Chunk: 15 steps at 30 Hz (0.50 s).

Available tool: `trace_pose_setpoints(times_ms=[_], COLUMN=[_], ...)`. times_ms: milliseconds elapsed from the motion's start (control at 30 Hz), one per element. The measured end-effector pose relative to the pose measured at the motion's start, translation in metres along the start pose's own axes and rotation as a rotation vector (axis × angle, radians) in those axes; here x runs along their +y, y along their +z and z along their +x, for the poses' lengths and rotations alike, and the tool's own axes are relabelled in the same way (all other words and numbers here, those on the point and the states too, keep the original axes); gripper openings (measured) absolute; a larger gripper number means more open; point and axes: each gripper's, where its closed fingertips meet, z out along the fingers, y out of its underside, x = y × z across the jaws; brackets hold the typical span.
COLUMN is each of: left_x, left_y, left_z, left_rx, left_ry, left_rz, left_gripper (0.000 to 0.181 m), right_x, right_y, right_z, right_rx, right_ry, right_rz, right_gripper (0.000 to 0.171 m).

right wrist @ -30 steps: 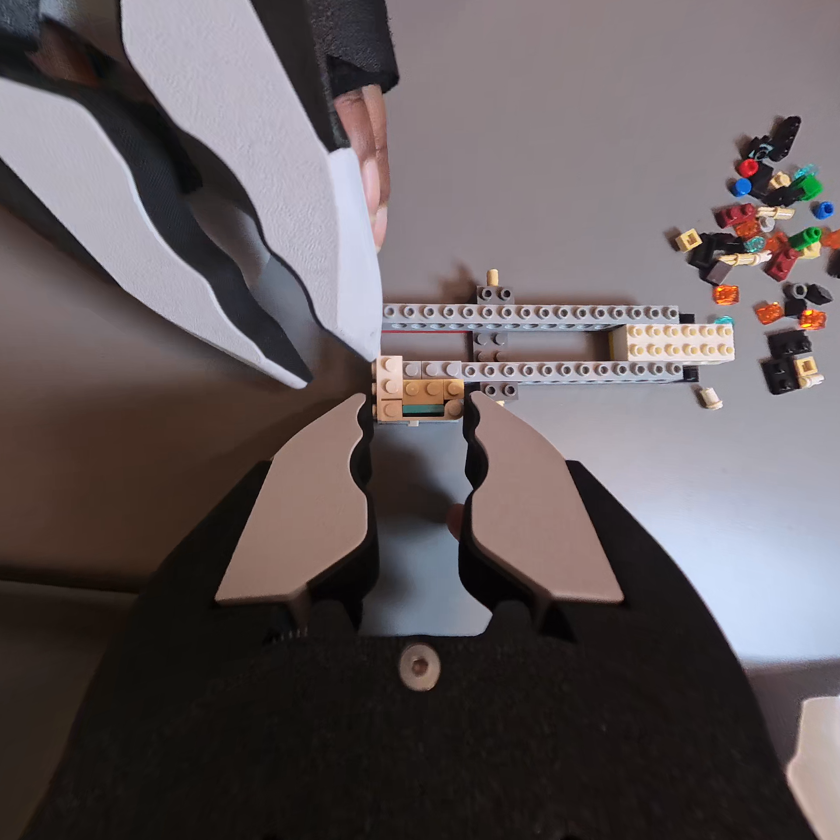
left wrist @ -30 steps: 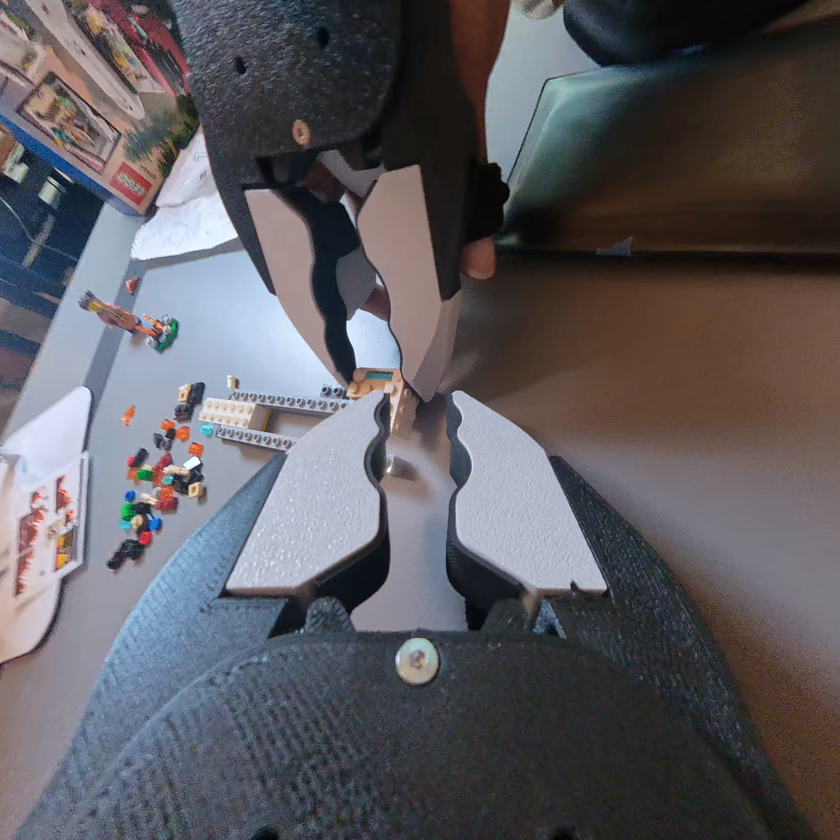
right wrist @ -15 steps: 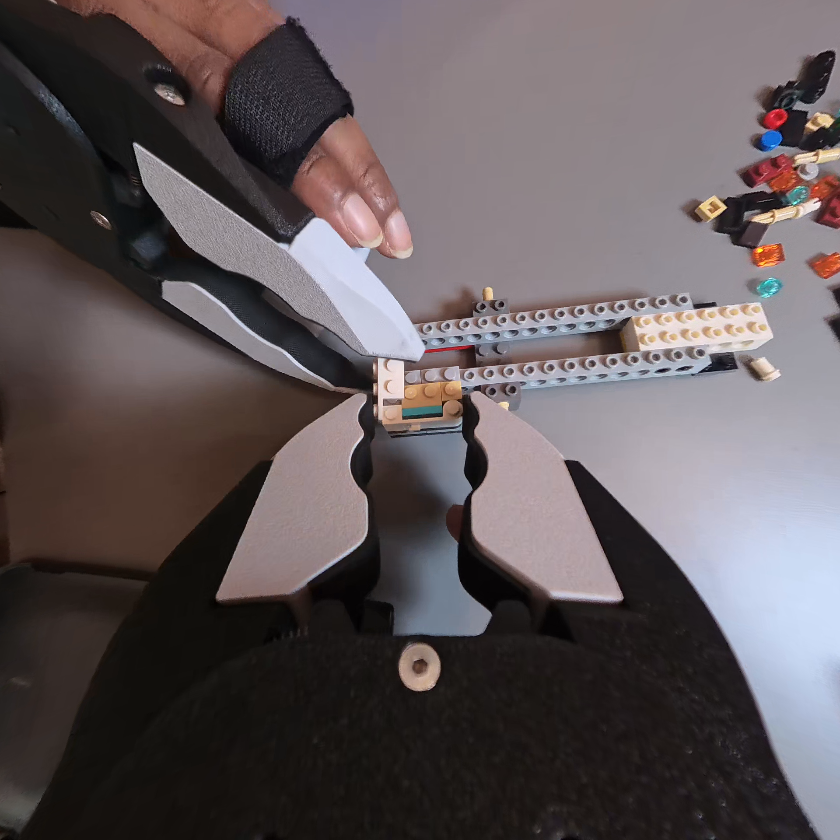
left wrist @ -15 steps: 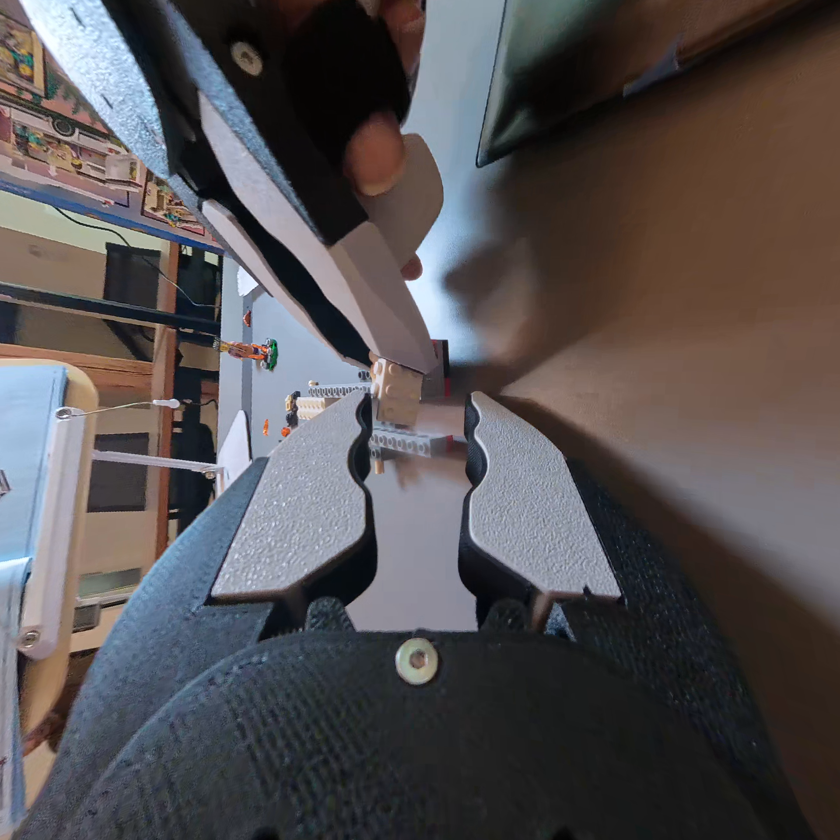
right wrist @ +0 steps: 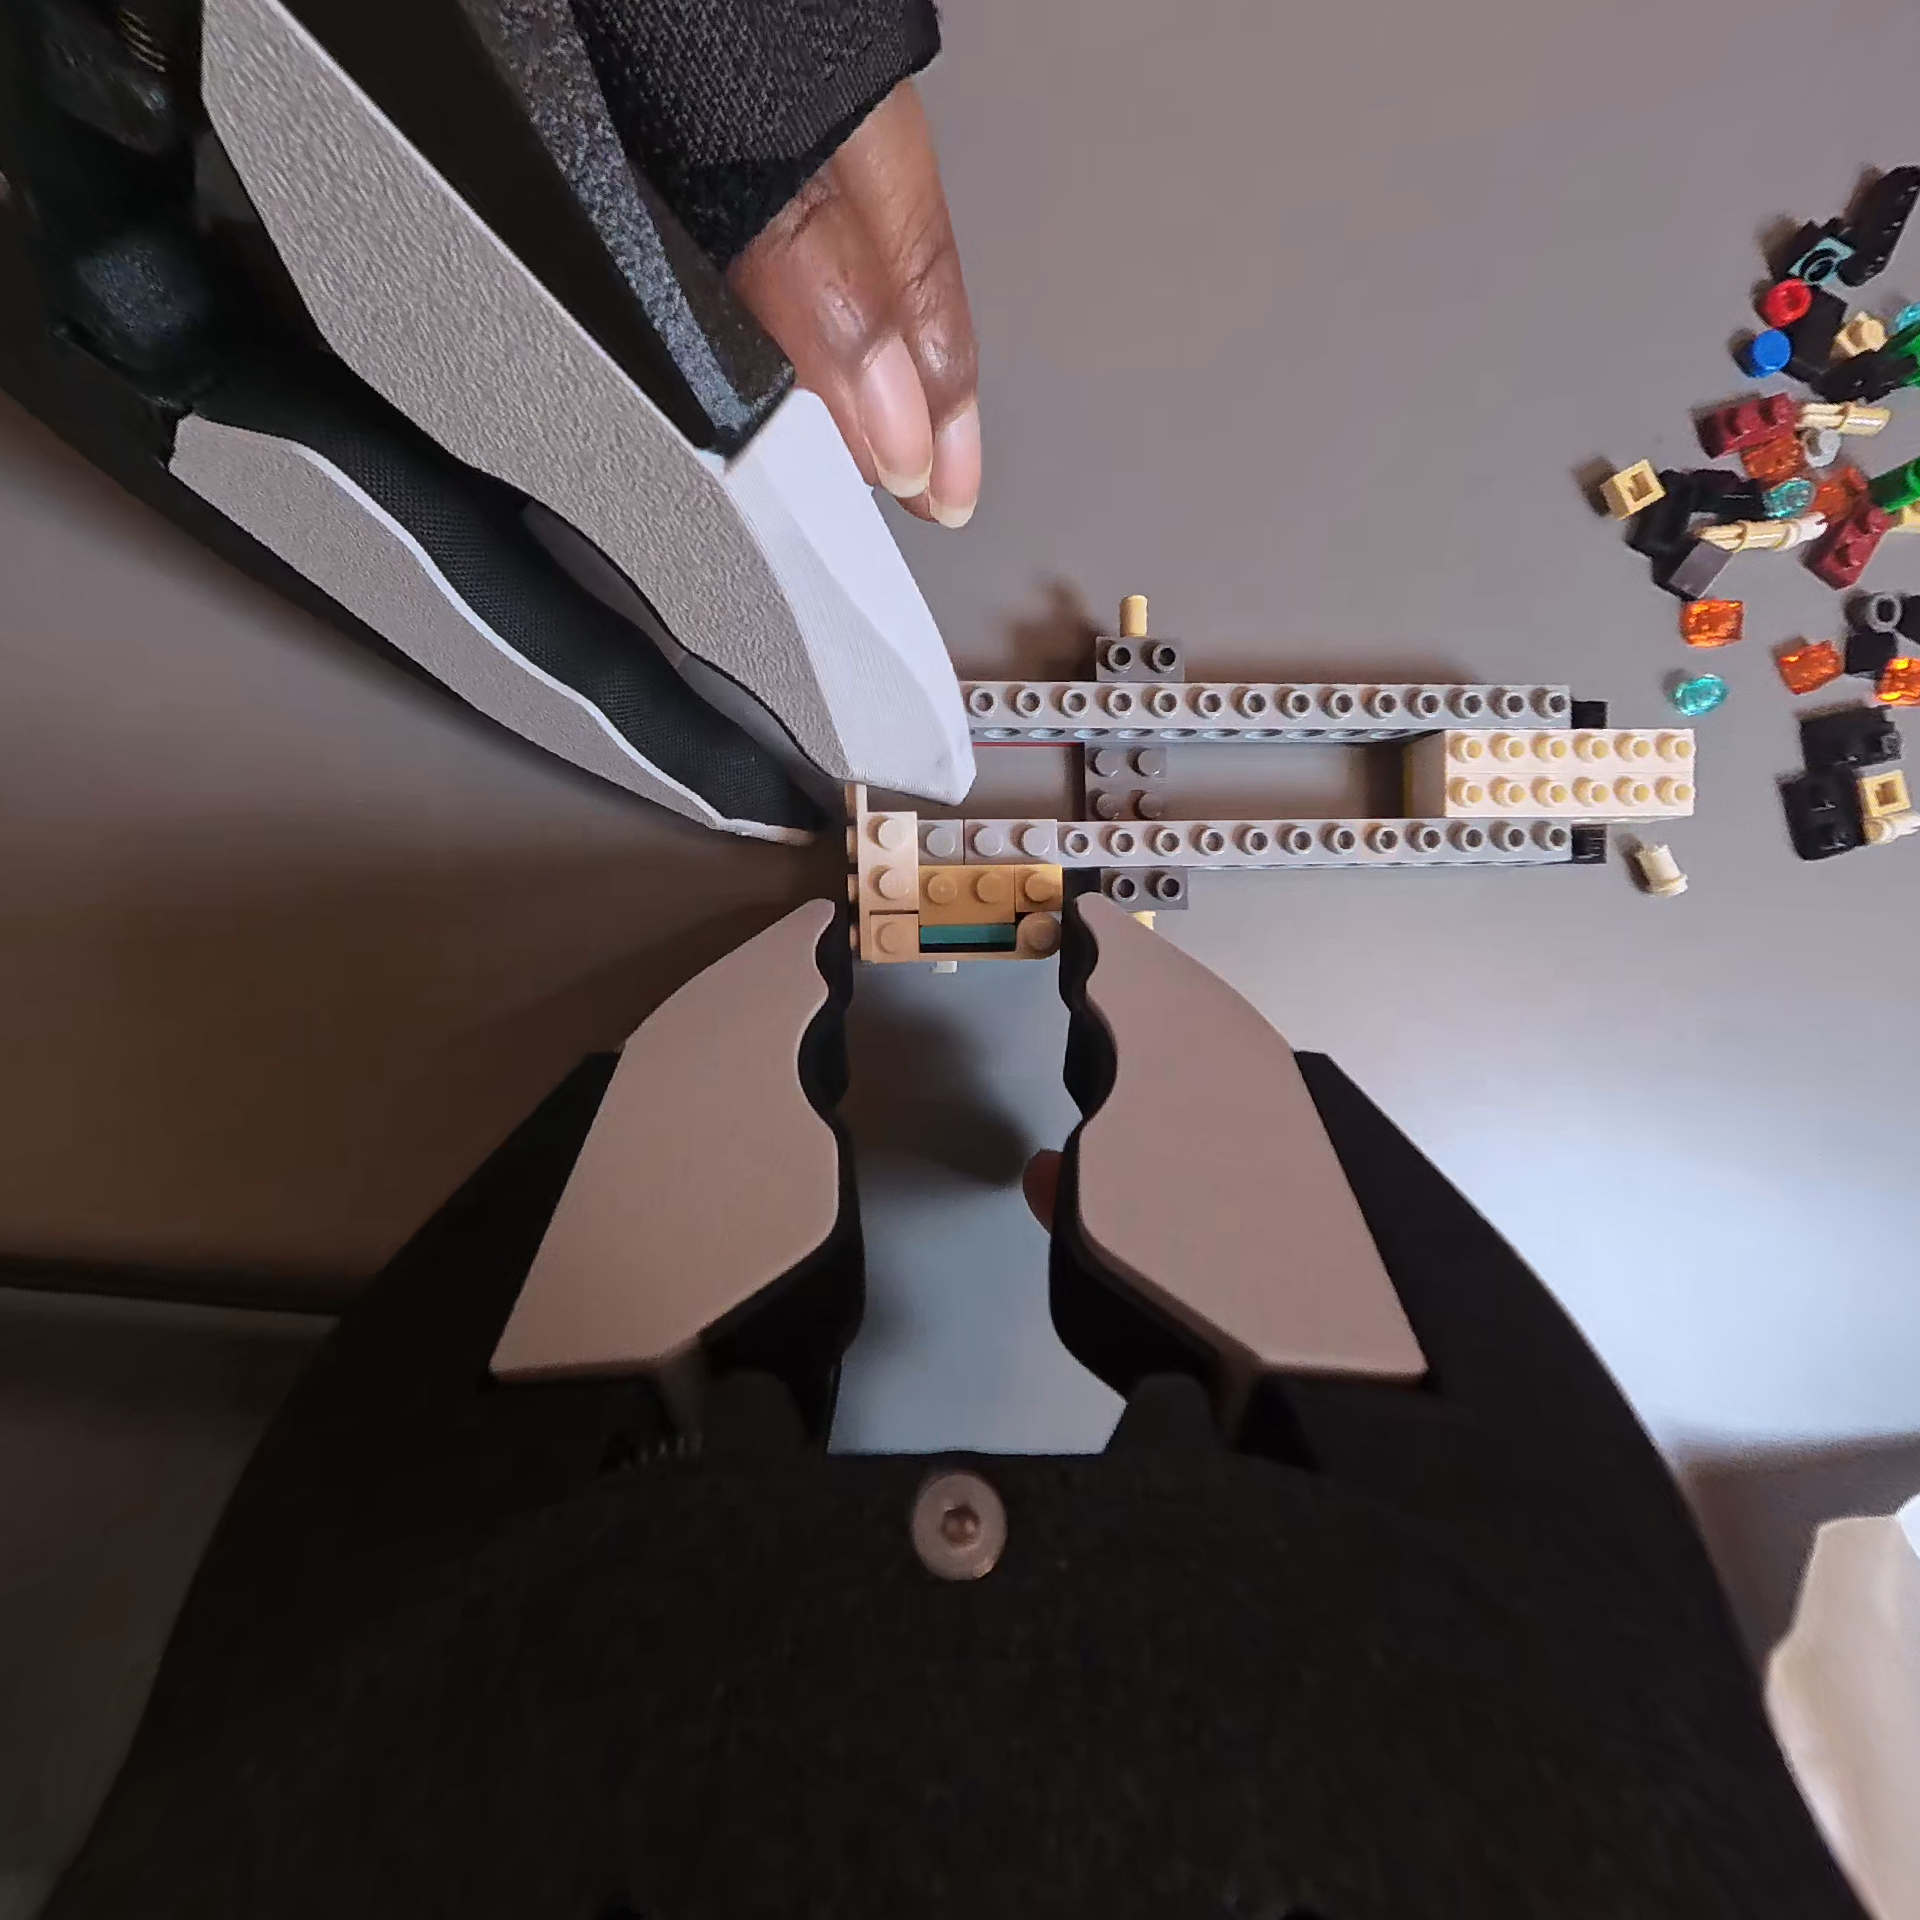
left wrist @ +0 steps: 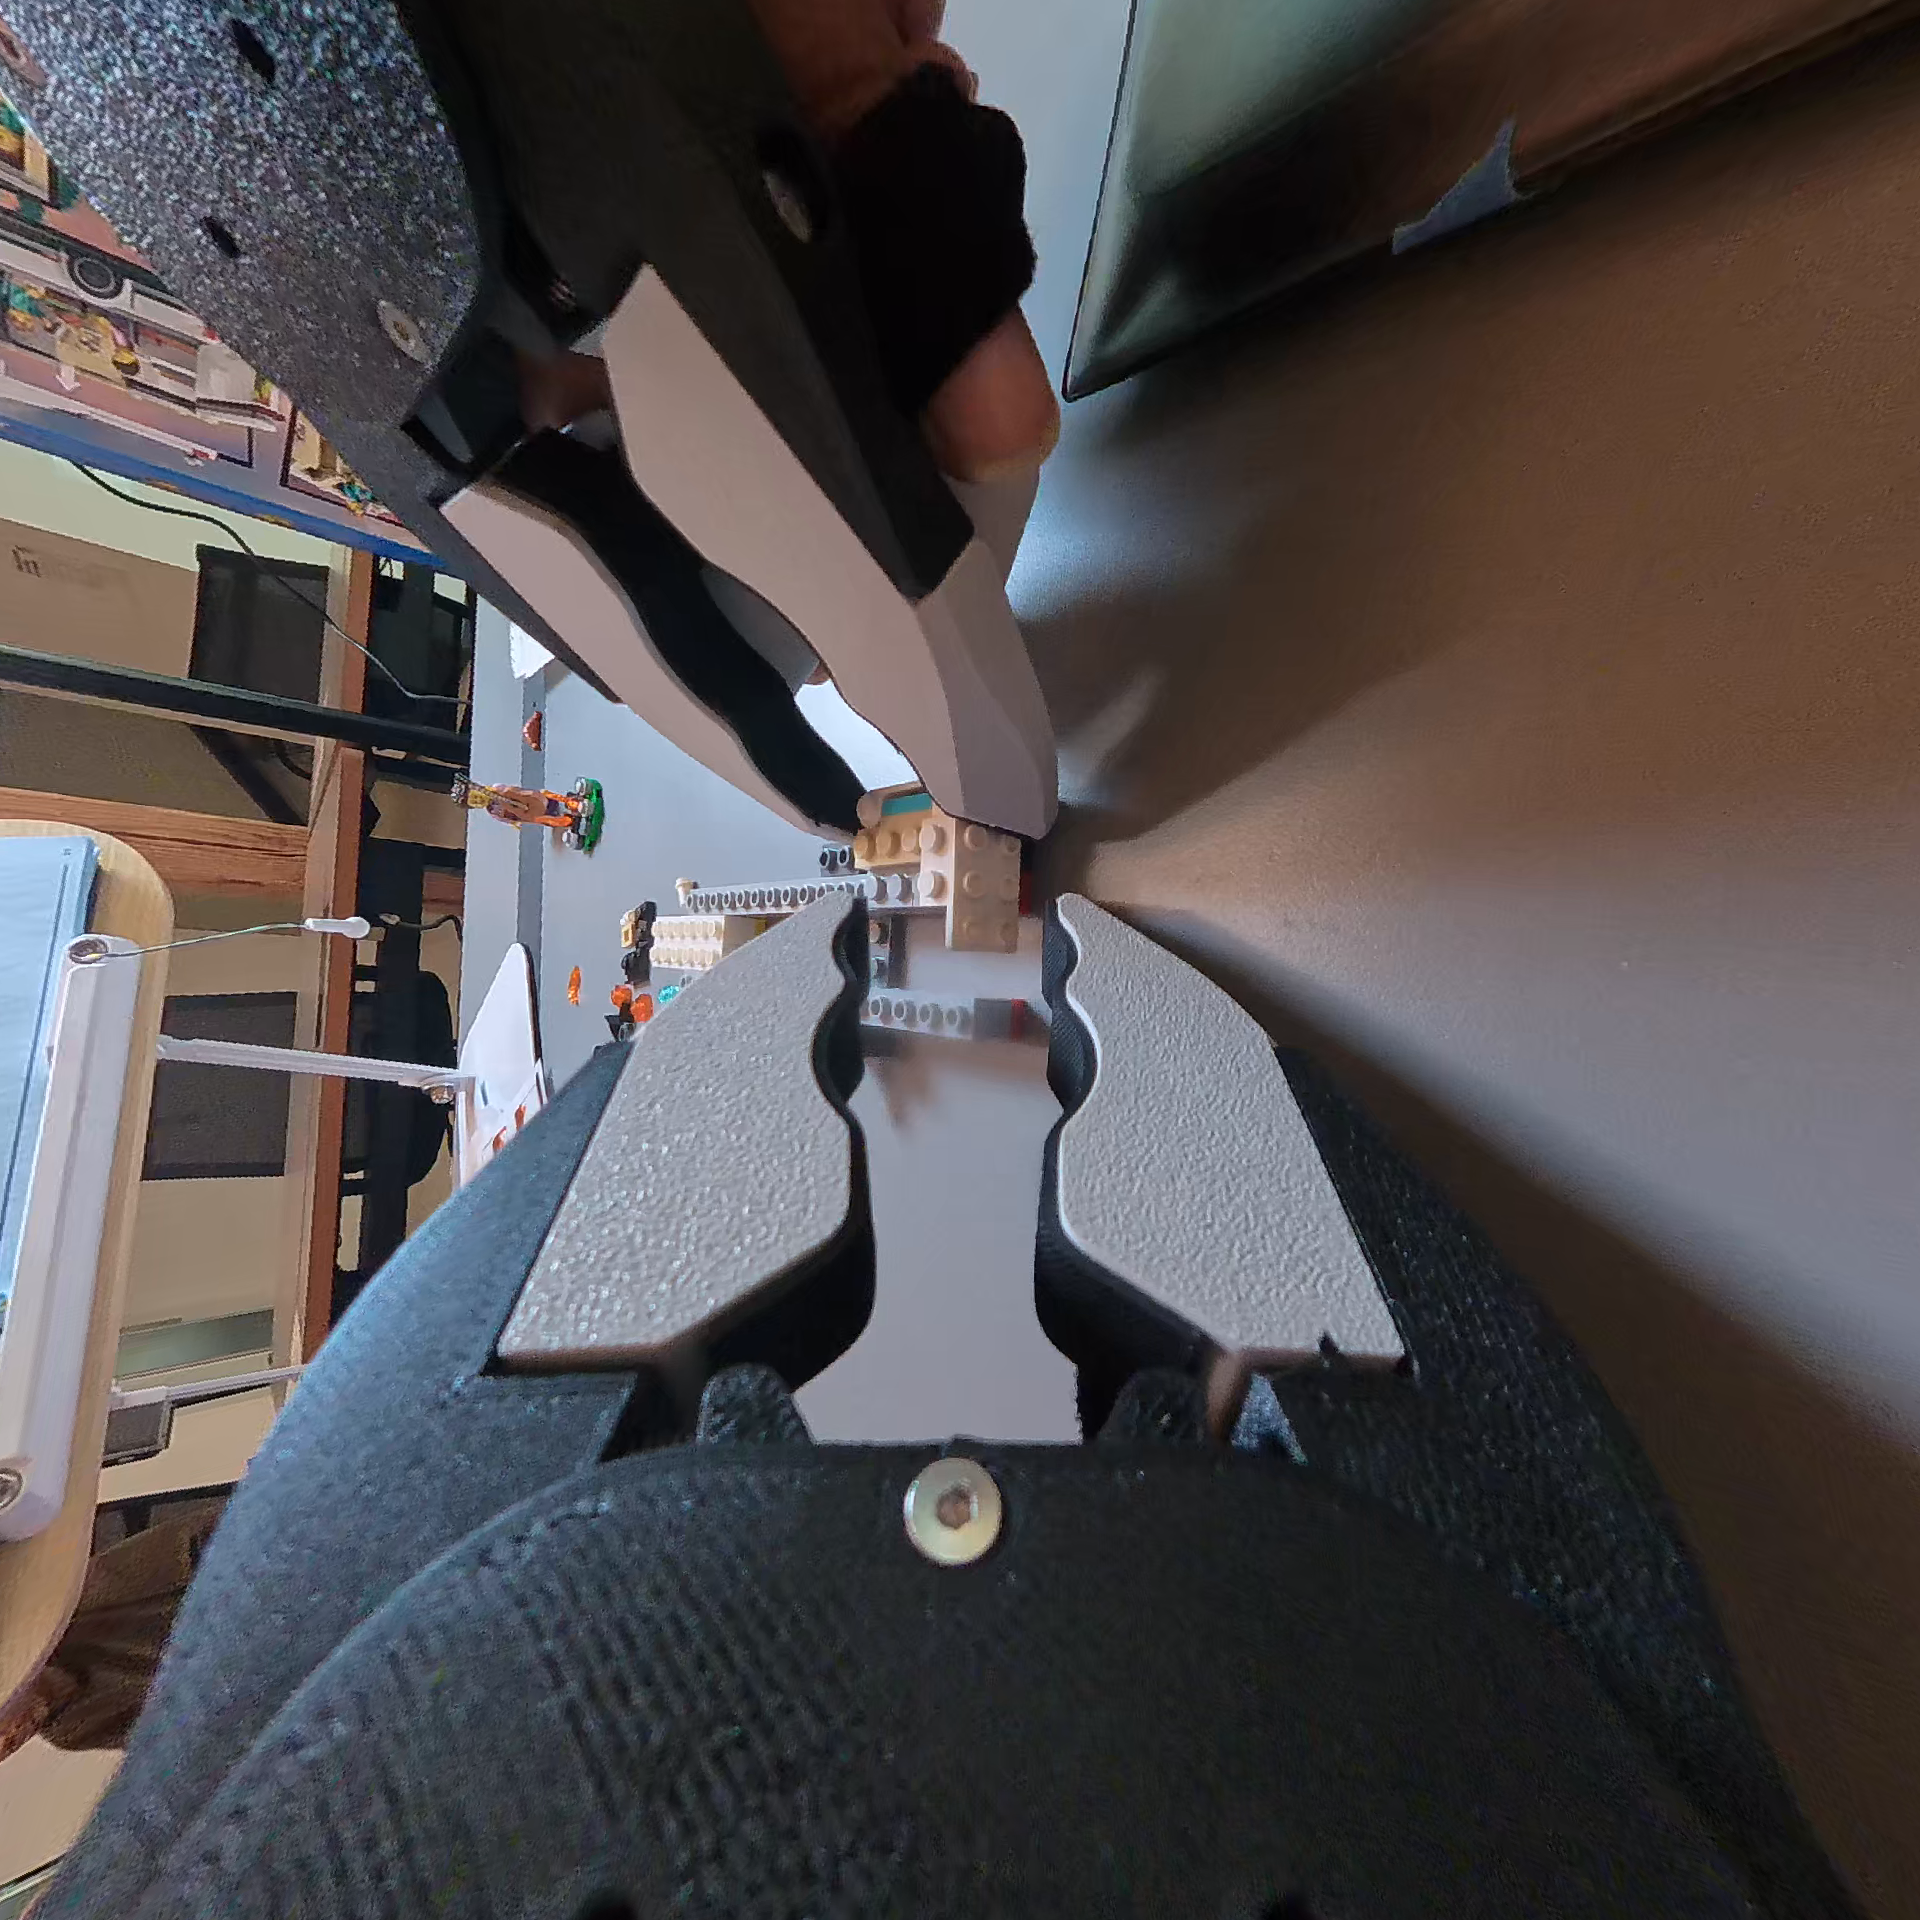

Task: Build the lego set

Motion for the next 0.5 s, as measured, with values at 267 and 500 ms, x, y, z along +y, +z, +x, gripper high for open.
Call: trace_pose_setpoints(times_ms=[267,500], left_x=[0.0019,0.005], left_y=[0.0,-0.0014], left_z=[0.0001,-0.0054], left_rx=[0.003,-0.049], left_ry=[-0.019,0.045], left_rz=[-0.003,-0.031], left_gripper=[0.031,0.038], right_x=[-0.0039,-0.0097], right_y=[0.0028,0.0009], right_z=[0.0025,0.0044], right_rx=[0.012,-0.05], right_ry=[0.008,0.121], right_rz=[0.012,0.071], right_gripper=[0.038,0.038])
